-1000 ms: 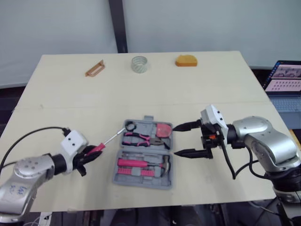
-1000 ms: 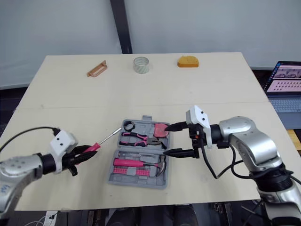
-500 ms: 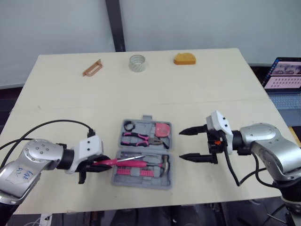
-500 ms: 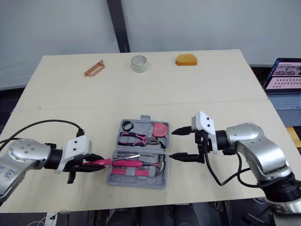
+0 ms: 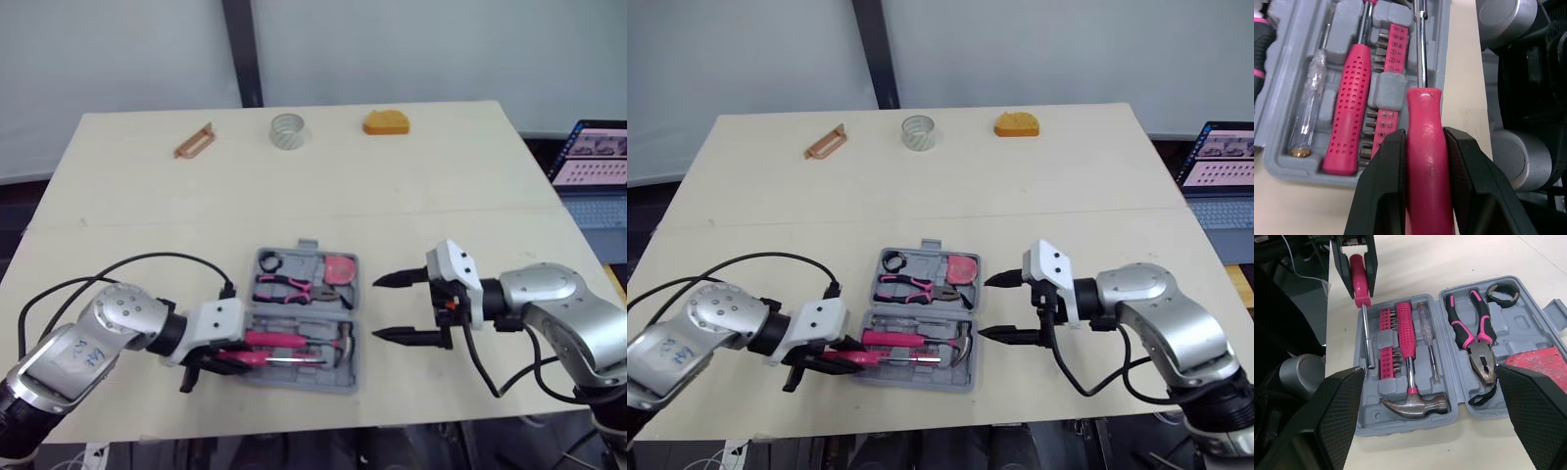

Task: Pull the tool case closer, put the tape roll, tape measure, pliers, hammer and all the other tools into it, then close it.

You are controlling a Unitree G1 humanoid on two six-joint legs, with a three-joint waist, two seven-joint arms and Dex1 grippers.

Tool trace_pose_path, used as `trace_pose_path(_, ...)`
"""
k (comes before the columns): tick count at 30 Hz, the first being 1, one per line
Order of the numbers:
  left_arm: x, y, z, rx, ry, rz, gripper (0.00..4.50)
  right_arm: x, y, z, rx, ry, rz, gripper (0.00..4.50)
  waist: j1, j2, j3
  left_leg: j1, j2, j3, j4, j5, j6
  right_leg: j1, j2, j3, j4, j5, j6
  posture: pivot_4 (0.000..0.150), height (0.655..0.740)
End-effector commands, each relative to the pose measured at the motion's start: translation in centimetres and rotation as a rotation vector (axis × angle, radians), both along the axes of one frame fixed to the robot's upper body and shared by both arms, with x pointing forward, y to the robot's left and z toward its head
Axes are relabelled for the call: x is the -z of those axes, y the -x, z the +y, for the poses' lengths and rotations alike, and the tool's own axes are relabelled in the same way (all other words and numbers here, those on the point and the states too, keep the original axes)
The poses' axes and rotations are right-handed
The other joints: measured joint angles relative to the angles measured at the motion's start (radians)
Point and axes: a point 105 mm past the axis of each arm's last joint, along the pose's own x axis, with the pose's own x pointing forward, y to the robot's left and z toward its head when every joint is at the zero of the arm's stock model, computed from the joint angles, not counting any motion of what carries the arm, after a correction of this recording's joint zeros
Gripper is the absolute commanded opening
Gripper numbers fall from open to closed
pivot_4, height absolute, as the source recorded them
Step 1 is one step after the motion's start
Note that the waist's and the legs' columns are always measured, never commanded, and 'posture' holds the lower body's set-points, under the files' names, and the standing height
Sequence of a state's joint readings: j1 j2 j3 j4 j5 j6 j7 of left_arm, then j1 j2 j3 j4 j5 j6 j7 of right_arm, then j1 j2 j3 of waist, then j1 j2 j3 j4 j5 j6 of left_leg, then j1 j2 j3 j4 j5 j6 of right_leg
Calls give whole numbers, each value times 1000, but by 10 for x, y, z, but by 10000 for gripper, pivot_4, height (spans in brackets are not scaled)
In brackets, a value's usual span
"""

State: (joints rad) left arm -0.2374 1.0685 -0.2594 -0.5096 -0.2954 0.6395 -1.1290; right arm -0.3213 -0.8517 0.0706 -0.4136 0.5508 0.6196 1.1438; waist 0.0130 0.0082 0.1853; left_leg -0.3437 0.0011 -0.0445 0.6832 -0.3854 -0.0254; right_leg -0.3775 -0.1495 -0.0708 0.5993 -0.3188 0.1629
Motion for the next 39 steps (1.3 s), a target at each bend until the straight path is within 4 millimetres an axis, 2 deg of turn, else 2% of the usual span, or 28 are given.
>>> trace_pose_path(1,4,1,-8,32,-26,9,6542,-6,9,-1,-19,5,-22,45000,1,0,0,0,0,0,0,0,0,0,0,0,0,0,0,1500,7400)
trace_pose_path(11,10,3,-25,24,-9,74,6542,-6,16,-2,-45,41,-19,45000,8,0,0,0,0,0,1,0,0,0,0,0,2,0,0,1500,7400)
trace_pose_path(25,24,1,-30,29,-36,121,6542,-4,18,-3,-27,40,-12,45000,10,-1,0,0,0,0,2,0,0,0,0,0,2,0,0,1500,7400)
trace_pose_path(39,25,-10,-42,17,-49,97,6542,0,23,-6,-31,67,-7,45000,10,-2,1,0,0,-1,4,0,0,0,0,0,3,0,0,1500,7400)
